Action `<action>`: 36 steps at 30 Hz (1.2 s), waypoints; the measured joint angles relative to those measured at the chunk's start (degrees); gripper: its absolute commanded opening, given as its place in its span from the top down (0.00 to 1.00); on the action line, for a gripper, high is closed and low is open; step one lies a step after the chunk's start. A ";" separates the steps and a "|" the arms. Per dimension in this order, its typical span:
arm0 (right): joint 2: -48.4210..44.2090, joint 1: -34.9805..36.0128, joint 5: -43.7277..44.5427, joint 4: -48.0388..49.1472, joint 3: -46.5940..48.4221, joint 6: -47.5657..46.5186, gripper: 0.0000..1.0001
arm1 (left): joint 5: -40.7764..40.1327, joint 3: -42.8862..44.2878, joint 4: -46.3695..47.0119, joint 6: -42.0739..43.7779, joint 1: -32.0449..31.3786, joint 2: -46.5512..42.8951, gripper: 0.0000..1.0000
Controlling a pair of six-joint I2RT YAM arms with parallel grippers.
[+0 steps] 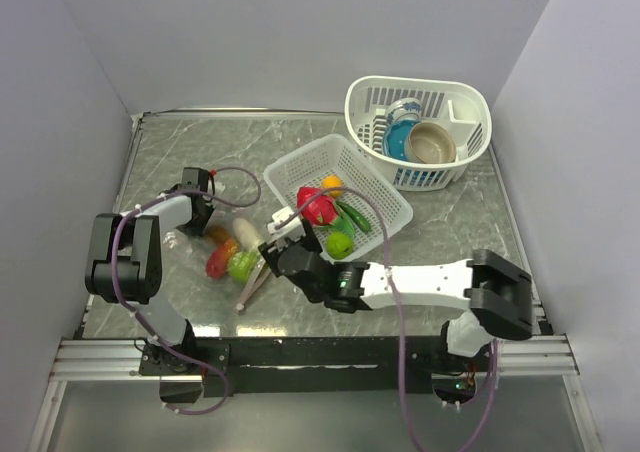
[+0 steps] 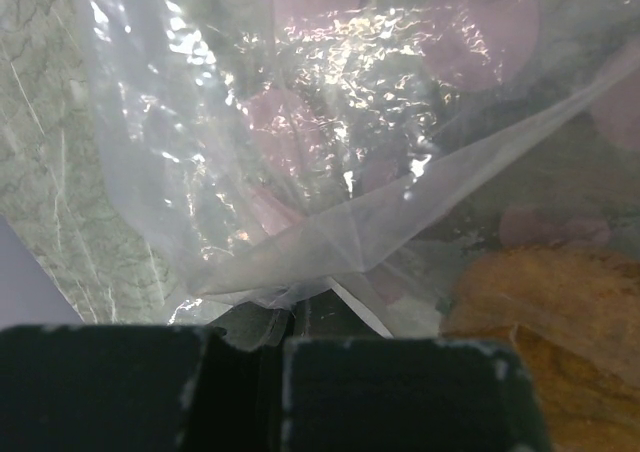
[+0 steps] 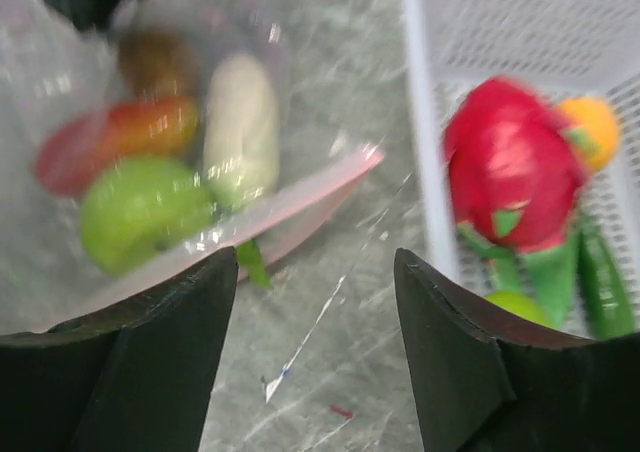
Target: Open the zip-top bag and remove the fake food
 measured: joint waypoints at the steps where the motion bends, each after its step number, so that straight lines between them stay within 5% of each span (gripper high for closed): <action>1: 1.77 -0.02 -0.98 0.83 -0.55 0.00 0.30 | 0.02 0.00 0.00 0.00 0.02 0.00 0.99; 13: 15.63 -0.09 -8.96 5.01 1.33 -1.16 0.31 | 0.92 0.37 -0.31 -0.22 0.07 0.00 0.99; 16: 17.62 -0.31 -10.34 5.79 3.04 -1.36 0.25 | 1.03 0.37 -0.31 -0.22 0.07 0.00 0.99; 19: 18.80 -0.42 -11.69 6.49 4.28 -1.51 0.00 | 1.05 0.44 -0.44 -0.22 0.07 0.00 0.99; 36: 22.12 -1.22 -31.06 10.97 12.28 -3.30 0.00 | 1.53 1.99 -1.62 -1.01 -0.57 0.92 0.99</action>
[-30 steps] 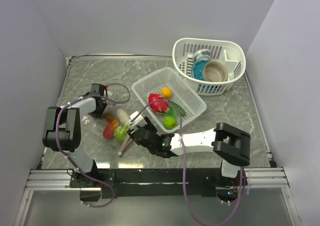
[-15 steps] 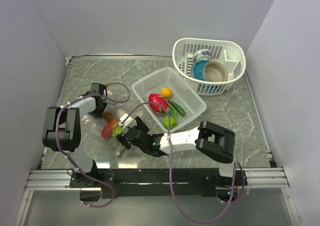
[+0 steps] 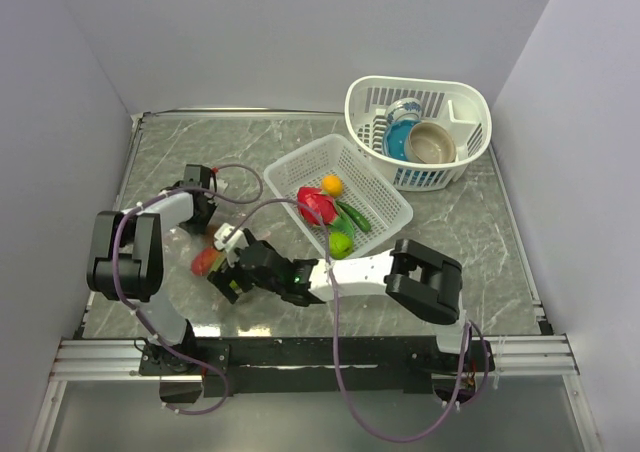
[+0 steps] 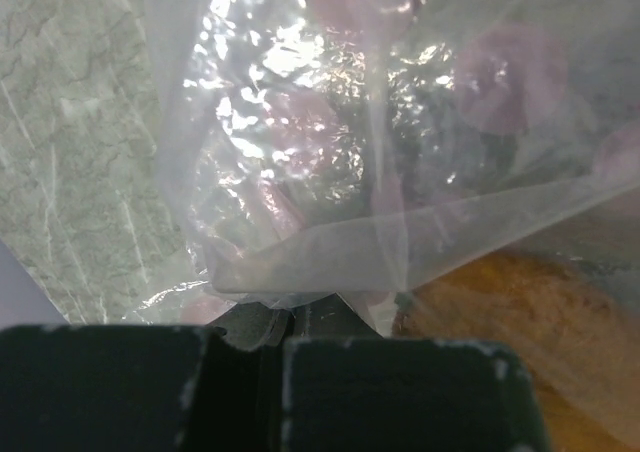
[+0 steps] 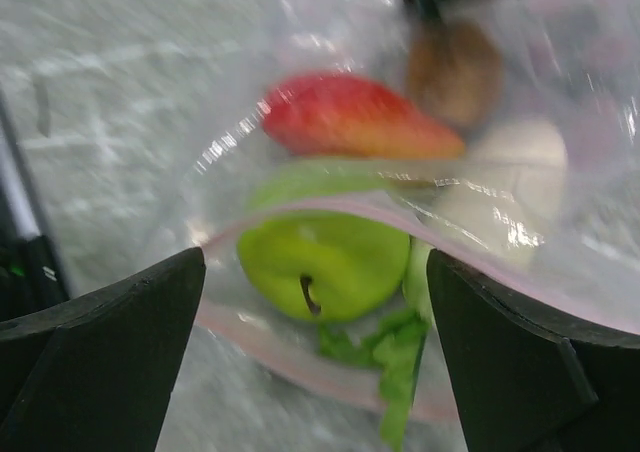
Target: Open the zip-top bag and remove the fake food
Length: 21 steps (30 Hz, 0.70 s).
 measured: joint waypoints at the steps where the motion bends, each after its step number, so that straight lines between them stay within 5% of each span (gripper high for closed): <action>1: 0.55 0.00 -0.76 0.02 1.31 -0.02 0.00 | -0.02 0.00 -0.09 -0.33 -0.39 0.00 0.99; 15: 8.07 -0.61 -2.08 -3.89 7.04 -0.11 0.00 | 0.11 0.00 -0.94 -2.03 -3.78 -0.04 0.99; 21: 2.58 -1.16 -1.46 -2.47 -1.16 0.59 0.00 | -0.09 -0.04 -0.79 -1.99 -3.80 -0.04 0.99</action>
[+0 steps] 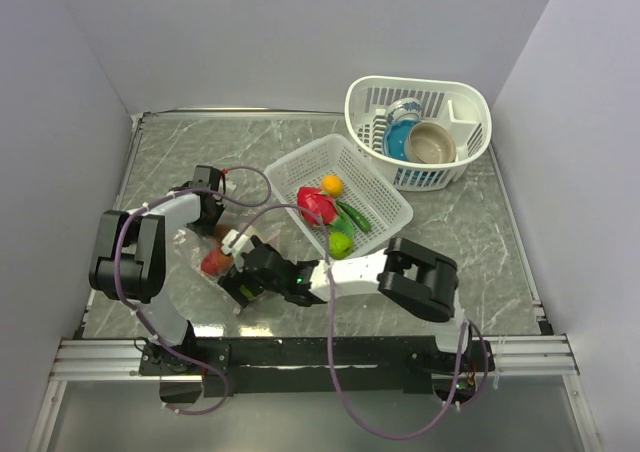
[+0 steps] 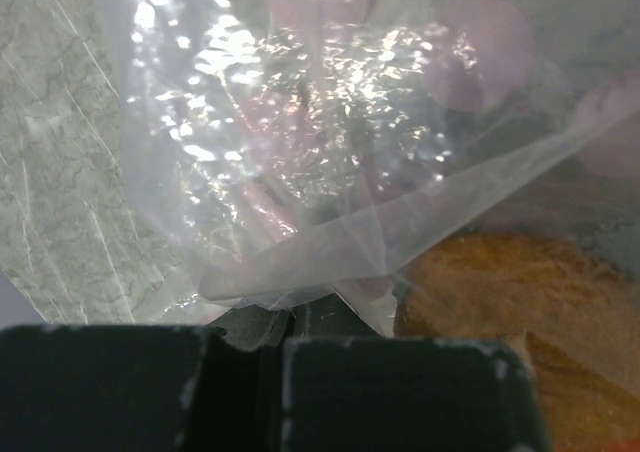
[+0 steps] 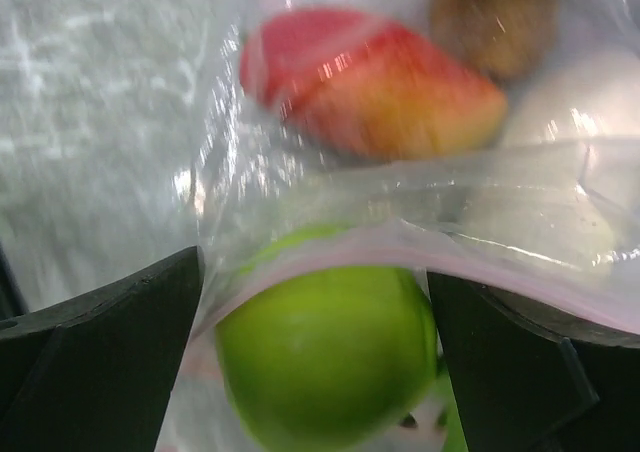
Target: Open the zip-top bag and remove the fake food
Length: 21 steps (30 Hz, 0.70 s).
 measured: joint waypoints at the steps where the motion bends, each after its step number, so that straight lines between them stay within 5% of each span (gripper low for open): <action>1: -1.62 -0.11 0.07 0.07 -1.66 0.17 0.00 | -0.02 0.00 0.04 0.00 0.00 0.00 0.99; 21: -7.72 -1.18 1.38 2.71 -11.30 2.97 0.00 | -1.68 0.70 1.44 1.29 1.88 1.31 0.99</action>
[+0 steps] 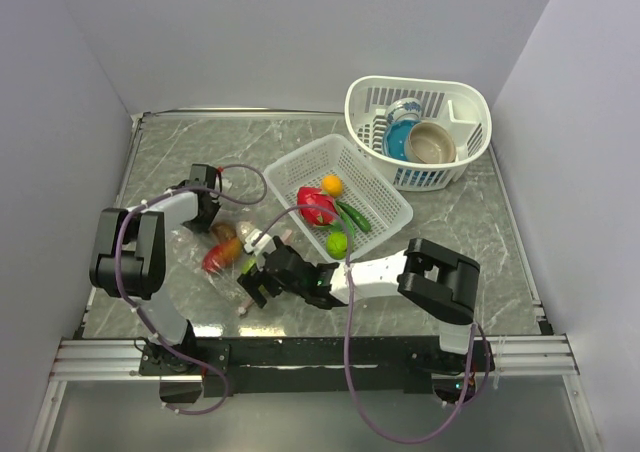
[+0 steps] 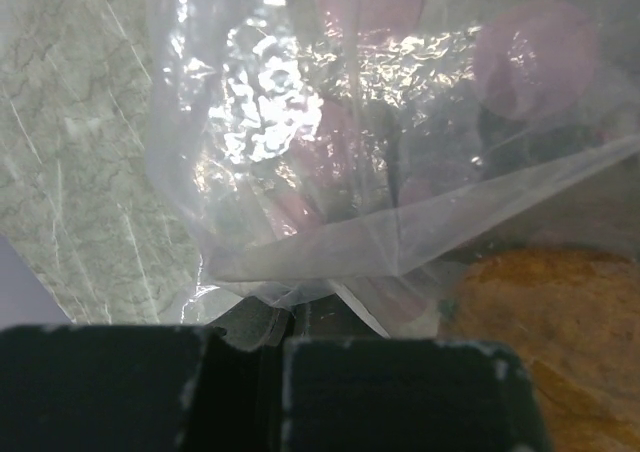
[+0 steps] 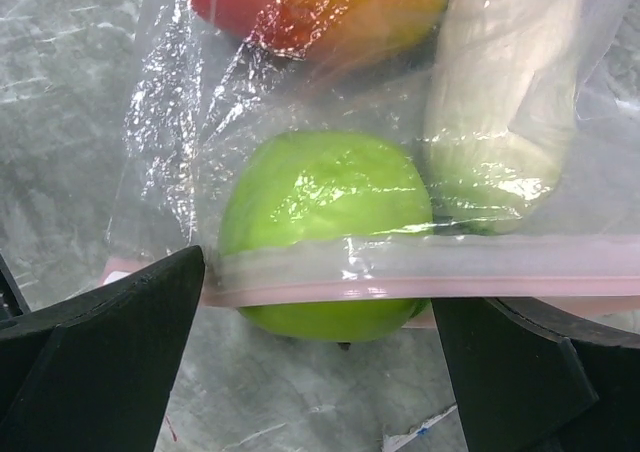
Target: Open the zip-top bag and remove the fake food
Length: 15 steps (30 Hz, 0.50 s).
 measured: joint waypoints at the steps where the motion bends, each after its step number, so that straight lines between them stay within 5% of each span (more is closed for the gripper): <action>1: 0.02 0.00 -0.02 -0.07 0.22 0.00 0.00 | -0.04 0.09 0.02 0.02 0.07 0.11 0.99; 9: 1.51 0.00 -1.66 0.15 3.56 0.00 0.00 | -0.37 0.24 0.13 0.22 0.20 0.24 0.99; 15: -2.97 0.00 -2.14 2.58 -6.16 0.24 0.00 | -0.90 0.50 0.35 0.94 0.26 0.74 0.99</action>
